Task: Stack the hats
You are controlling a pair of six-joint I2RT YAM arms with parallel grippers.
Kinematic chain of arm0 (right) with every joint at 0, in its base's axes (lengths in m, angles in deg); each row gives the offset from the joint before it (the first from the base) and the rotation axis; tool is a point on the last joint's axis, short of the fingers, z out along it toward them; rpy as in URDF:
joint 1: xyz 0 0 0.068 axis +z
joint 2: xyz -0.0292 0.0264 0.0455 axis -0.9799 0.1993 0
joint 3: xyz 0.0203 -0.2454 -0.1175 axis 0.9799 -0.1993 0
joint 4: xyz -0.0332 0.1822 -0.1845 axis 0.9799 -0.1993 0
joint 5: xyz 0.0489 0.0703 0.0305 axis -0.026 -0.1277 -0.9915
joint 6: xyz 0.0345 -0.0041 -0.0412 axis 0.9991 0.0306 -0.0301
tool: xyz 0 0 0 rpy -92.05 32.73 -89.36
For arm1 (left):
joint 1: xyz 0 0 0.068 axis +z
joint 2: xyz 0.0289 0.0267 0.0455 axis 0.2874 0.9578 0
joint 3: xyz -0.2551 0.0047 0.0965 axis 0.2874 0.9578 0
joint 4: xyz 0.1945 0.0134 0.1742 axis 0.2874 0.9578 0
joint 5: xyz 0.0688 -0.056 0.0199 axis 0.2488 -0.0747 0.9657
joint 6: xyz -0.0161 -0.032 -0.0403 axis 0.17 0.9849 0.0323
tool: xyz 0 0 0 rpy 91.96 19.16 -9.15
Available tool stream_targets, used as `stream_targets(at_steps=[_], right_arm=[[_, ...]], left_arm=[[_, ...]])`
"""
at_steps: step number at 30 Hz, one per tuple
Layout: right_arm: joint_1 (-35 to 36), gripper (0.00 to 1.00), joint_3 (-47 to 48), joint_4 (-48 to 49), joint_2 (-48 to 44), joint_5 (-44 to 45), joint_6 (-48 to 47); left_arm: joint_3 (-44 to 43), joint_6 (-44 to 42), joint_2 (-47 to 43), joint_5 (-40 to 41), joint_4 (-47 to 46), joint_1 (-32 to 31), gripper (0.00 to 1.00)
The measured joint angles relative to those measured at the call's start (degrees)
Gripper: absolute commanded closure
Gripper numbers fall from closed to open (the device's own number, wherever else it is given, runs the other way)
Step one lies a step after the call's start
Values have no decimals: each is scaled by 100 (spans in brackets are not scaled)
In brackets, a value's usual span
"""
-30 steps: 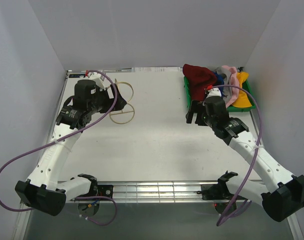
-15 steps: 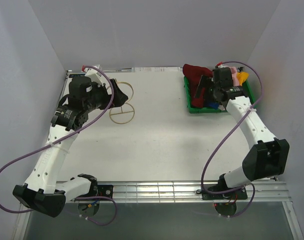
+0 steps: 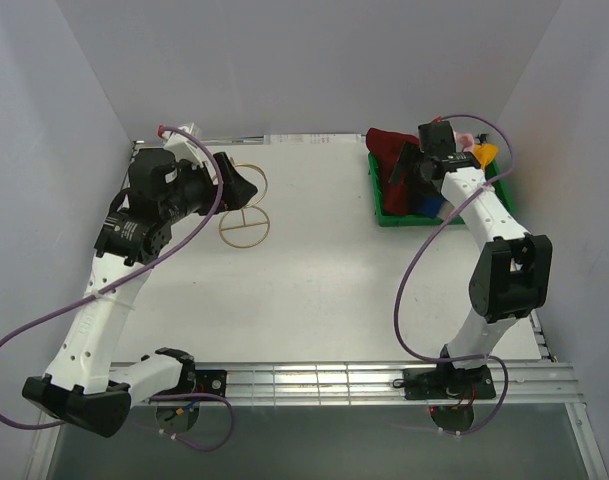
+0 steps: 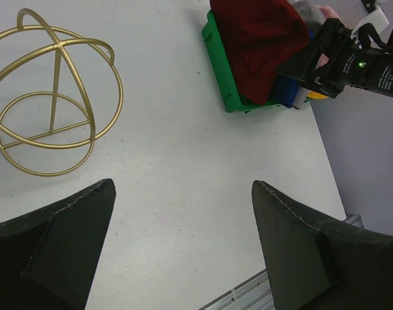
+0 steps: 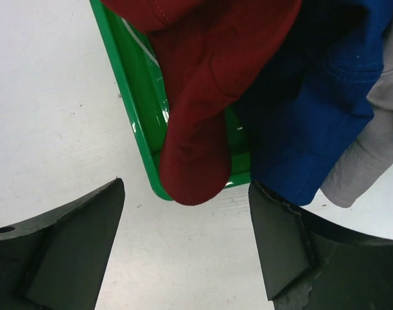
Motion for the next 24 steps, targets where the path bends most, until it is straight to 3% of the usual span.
stream_targets(at_steps=[4,11,15,16,18,24], right_arm=[[-4,18,173,46,205,173,11],[-4,34,474,280,680,361,17],[-4,62,474,393,737,461,15],[-4,78,474,433,737,487,7],[-4,92,474,485,737,516,-42],[-4,92,605,420,734,339,-201]], left_arm=[[-68,-2,-7,2,26,0,4],[-195,-9,-24,28,136,0,4],[-197,-9,-39,48,195,0,5],[-197,-7,-39,48,208,0,5],[-197,-9,-39,50,227,0,5],[-240,-7,-28,74,264,0,5]])
